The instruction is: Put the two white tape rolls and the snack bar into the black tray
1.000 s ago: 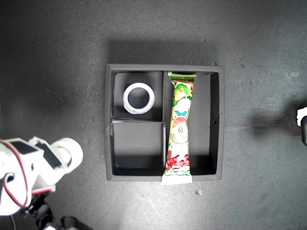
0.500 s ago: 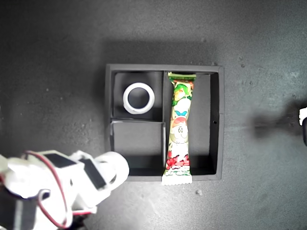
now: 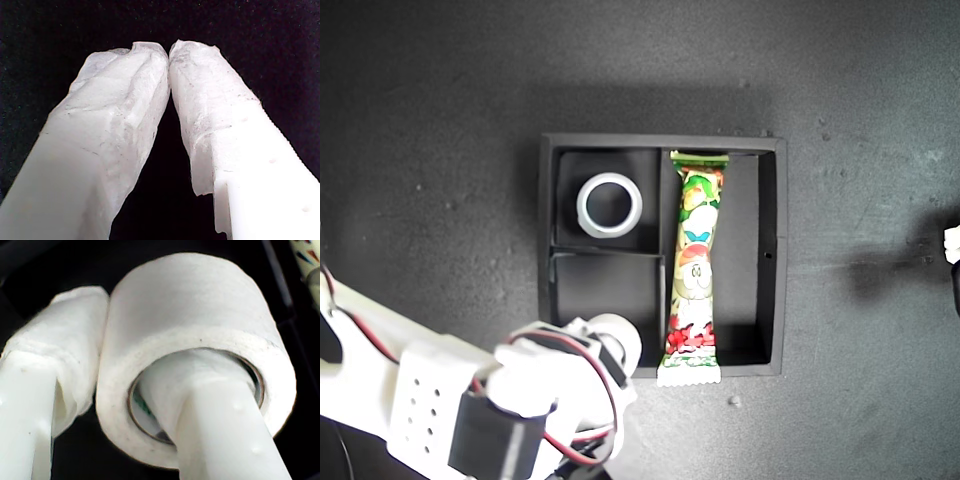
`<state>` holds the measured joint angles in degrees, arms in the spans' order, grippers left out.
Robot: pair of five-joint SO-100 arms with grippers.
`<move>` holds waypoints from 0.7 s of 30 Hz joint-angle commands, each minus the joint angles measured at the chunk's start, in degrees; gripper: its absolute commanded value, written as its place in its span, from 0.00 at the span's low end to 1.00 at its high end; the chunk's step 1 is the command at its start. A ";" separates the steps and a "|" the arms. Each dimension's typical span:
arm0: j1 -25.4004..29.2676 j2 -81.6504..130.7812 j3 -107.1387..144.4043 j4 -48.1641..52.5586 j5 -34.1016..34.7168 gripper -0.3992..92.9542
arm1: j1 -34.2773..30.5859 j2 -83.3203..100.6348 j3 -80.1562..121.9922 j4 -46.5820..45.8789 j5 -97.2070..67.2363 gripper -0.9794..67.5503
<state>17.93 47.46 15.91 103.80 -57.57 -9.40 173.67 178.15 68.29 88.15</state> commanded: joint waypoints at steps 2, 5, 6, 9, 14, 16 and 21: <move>-0.79 -1.58 -3.87 1.14 -0.79 0.01 | -0.35 -0.18 0.79 1.23 -0.70 0.02; -0.79 -2.02 -1.32 1.23 -2.29 0.01 | -0.35 -0.18 0.79 1.23 -0.70 0.02; -0.79 -1.85 -0.09 1.23 -2.81 0.01 | -0.35 -0.18 0.79 1.23 -0.70 0.02; -0.88 -0.70 3.60 1.23 -4.13 0.01 | -0.35 -0.18 0.79 1.23 -0.70 0.02; -0.44 1.49 6.86 1.23 -5.89 0.06 | -0.35 -0.18 0.79 1.23 -0.70 0.02; 0.09 2.02 6.86 1.23 -6.06 0.10 | -0.35 -0.18 0.79 1.23 -0.70 0.02; 0.88 3.87 6.42 1.23 -5.89 0.14 | -0.35 -0.18 0.79 1.23 -0.70 0.02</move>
<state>18.37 45.97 22.76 103.97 -63.19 -9.40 173.67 178.15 68.29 88.15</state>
